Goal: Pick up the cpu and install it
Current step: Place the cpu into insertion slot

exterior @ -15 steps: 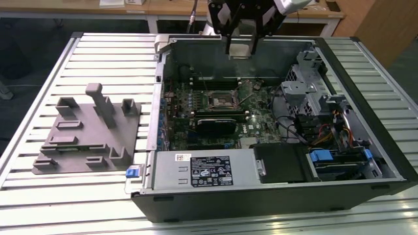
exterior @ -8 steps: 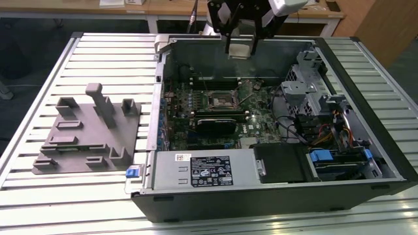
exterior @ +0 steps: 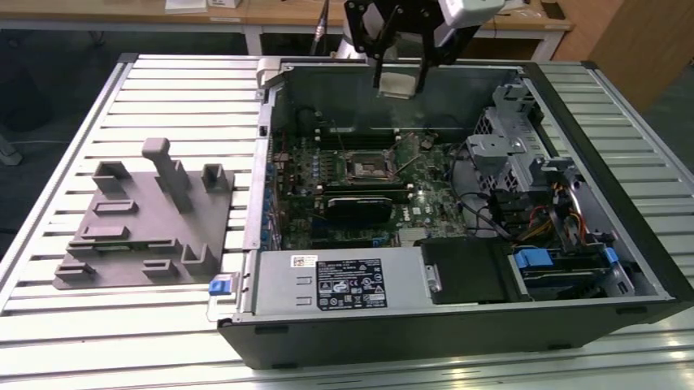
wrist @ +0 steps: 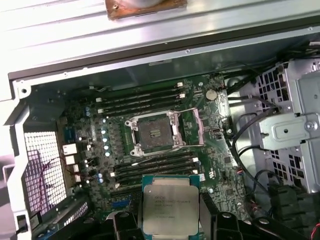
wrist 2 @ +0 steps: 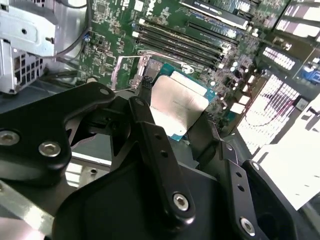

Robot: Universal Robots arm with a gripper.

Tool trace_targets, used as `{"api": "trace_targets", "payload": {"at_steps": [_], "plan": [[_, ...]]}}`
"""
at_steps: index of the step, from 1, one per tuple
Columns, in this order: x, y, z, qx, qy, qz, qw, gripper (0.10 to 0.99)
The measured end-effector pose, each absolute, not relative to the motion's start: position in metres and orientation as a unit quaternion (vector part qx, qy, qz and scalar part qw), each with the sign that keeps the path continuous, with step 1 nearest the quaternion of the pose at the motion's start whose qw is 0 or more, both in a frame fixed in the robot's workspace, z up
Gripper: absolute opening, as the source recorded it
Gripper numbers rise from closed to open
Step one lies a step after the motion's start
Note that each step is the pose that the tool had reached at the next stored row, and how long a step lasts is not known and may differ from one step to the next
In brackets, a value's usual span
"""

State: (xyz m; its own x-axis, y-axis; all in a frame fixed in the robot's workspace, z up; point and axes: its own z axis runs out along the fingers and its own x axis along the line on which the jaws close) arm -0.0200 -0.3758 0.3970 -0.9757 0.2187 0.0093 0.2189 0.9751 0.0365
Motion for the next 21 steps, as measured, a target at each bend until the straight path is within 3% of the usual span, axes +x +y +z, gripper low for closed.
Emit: {"api": "trace_targets", "payload": {"at_steps": [21], "plan": [[-0.02,-0.3751,0.3939,-0.228,-0.973,-0.019,0.0,0.541]]}}
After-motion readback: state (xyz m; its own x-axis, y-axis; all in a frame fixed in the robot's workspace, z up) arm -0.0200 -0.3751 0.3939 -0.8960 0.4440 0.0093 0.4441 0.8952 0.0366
